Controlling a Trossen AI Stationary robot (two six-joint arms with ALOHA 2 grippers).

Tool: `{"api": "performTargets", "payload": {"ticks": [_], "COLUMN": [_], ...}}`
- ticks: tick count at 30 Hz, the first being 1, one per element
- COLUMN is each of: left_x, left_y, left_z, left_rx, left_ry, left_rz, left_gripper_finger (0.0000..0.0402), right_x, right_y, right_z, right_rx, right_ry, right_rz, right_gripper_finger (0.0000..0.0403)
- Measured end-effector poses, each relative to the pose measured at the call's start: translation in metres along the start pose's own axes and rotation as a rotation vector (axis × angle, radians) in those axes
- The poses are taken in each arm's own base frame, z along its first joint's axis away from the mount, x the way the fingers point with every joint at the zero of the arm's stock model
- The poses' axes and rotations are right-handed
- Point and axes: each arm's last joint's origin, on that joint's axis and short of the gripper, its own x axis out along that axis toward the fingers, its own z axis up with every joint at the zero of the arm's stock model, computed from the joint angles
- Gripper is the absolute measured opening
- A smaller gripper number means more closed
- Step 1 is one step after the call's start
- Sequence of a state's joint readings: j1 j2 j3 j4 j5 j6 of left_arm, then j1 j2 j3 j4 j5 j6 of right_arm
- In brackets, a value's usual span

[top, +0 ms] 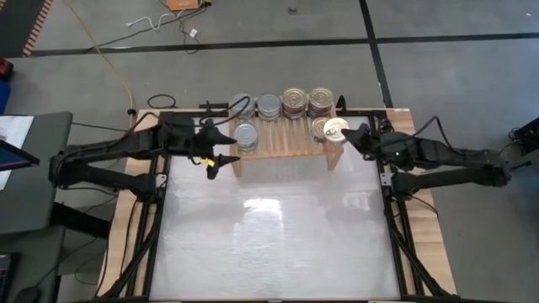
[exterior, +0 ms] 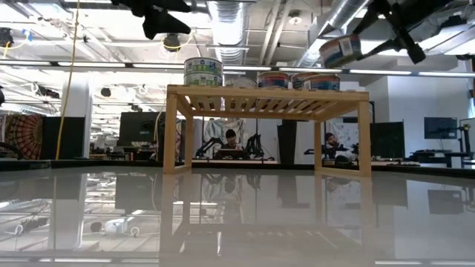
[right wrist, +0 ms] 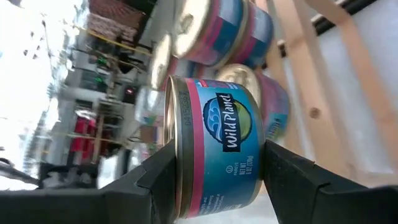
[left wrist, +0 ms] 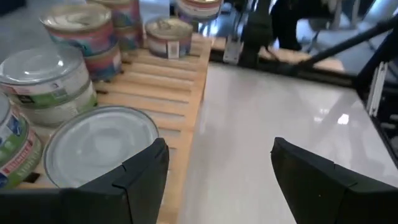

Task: Stack canned seafood by type on shelf
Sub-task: Stack the blue tuna can on top of the blue tuna can on the shelf

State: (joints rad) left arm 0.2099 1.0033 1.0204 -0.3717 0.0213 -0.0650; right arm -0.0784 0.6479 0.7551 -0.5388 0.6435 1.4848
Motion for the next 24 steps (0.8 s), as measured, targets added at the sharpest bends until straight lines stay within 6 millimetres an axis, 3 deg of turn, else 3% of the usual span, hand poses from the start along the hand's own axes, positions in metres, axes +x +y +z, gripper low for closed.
{"api": "performTargets", "payload": {"ticks": [10,18,24], "left_x": [-0.03,-0.043,-0.045], "left_y": [0.009,0.013,0.013], "left_z": [-0.034,-0.05,-0.057], "left_rx": [0.006,-0.033,-0.029], "left_ry": [-0.197,-0.172,-0.109], "left_rz": [0.006,0.031,0.036], "left_gripper_finger": [0.0271,0.0271,0.0271], "right_x": [0.033,0.059,0.06], "right_y": [0.005,0.008,0.011], "right_z": [0.002,0.003,-0.002], "right_rx": [0.063,0.092,0.094], "right_ry": [-0.018,-0.057,-0.031], "right_rz": [-0.047,-0.053,-0.026], "right_gripper_finger": [0.0224,0.0224,0.0224]}}
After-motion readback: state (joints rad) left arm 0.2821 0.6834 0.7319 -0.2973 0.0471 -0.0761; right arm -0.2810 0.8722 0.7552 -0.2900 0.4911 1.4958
